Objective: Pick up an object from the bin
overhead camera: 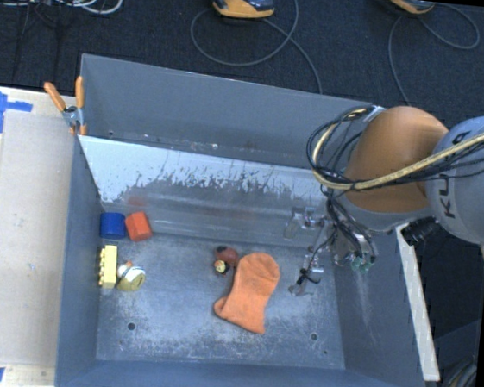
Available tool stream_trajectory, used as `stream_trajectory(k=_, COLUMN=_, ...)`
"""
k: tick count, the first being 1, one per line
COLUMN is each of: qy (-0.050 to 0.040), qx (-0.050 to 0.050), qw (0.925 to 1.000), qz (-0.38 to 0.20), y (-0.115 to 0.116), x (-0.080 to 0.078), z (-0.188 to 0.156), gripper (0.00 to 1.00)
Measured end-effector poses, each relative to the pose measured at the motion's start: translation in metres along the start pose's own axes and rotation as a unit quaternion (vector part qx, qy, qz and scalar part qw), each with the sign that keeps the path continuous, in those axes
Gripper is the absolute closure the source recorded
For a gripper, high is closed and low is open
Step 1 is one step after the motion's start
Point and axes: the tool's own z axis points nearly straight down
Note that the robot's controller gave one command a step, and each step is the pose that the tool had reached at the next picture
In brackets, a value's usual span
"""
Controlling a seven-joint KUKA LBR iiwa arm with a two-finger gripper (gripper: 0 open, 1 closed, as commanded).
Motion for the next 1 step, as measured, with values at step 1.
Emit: stream_trajectory(k=1, qy=-0.0040, qx=0.000, qw=1.0000, qz=0.000, y=0.0000, x=-0.0015, z=-0.0047, gripper=0.00)
